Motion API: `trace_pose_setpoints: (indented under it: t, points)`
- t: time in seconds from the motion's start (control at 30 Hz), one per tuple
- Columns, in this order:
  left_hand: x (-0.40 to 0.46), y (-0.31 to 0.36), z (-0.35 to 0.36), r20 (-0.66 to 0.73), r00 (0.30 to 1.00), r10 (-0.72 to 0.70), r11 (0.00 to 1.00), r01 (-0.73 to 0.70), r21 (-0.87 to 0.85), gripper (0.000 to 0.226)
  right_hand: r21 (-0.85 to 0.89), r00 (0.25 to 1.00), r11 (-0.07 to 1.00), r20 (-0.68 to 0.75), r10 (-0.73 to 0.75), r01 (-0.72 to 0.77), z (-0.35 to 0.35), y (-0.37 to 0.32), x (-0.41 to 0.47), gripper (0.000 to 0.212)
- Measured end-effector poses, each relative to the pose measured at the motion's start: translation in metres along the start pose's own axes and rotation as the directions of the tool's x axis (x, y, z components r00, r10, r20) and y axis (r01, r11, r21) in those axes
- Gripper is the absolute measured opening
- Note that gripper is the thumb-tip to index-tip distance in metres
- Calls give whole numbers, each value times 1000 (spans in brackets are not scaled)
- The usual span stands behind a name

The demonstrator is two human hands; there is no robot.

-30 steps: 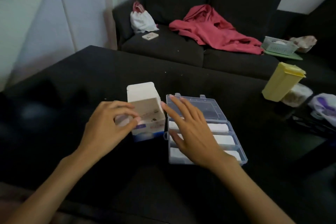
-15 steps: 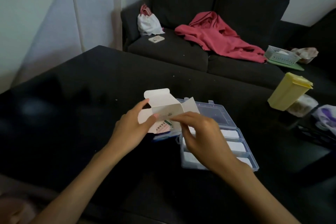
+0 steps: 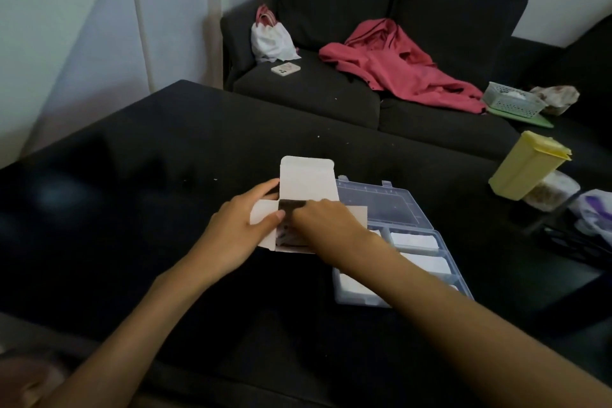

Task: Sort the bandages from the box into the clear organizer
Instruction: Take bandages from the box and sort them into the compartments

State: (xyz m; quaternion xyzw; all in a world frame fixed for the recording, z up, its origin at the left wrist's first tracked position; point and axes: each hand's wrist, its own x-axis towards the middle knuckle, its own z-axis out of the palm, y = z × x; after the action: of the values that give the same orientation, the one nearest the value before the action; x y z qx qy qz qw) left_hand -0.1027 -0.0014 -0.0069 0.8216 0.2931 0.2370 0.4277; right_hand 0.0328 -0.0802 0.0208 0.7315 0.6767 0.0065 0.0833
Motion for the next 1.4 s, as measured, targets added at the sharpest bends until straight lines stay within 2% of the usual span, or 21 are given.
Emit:
trace_pose_setpoints:
  t: [0.13, 0.37, 0.6, 0.8, 0.9, 1.03, 1.13, 1.2, 1.23, 1.27, 1.3, 1.33, 1.4]
  points:
    - [8, 1, -4, -42, 999, -22, 1000, 23, 20, 53, -129, 999, 991, -9, -43, 41, -1, 0, 19, 28]
    - [10, 5, -6, 0, 1000, -31, 999, 31, 13, 50, -86, 992, 996, 124, -17, 28, 11, 6, 35, 37]
    - [11, 5, -5, -59, 997, -49, 998, 51, 46, 50, -62, 997, 995, -19, -75, 74, 10, 3, 33, 29]
    - [10, 12, -3, -171, 982, -82, 985, 106, 135, 55, -72, 991, 988, 7, -136, 136, -4, 0, 27, 35]
    - [9, 19, -3, -231, 971, -65, 981, 104, 162, 56, -155, 987, 976, -30, -160, 154, -17, -2, 22, 34]
    - [13, 19, 2, -266, 956, -128, 964, 182, 191, 60, -229, 977, 953, -27, -210, 198, -29, -6, 14, 34]
    - [19, 15, -2, -326, 926, -190, 967, 233, 100, 64, -281, 952, 925, -93, -292, 256, -35, -2, 2, 39]
    - [22, 12, -7, -339, 919, -203, 978, 206, -28, 66, -272, 919, 927, -224, -324, 260, -31, 10, -4, 37]
    - [23, 11, -8, -339, 917, -211, 977, 191, -90, 67, -199, 897, 950, -327, -297, 242, -26, 16, -7, 31]
    - [23, 11, -9, -341, 915, -217, 974, 182, -132, 67, -34, 874, 977, -442, -204, 211, -20, 21, -12, 24]
    - [22, 10, -9, -347, 912, -217, 972, 172, -157, 66, 204, 852, 961, -521, -53, 184, -16, 22, -16, 18]
    - [21, 10, -8, -354, 911, -213, 973, 164, -163, 63, 466, 841, 868, -528, 116, 172, -13, 22, -19, 15]
    - [21, 8, -8, -380, 905, -194, 978, 147, -149, 52, 852, 860, 504, -357, 364, 140, -11, 20, -24, 17]
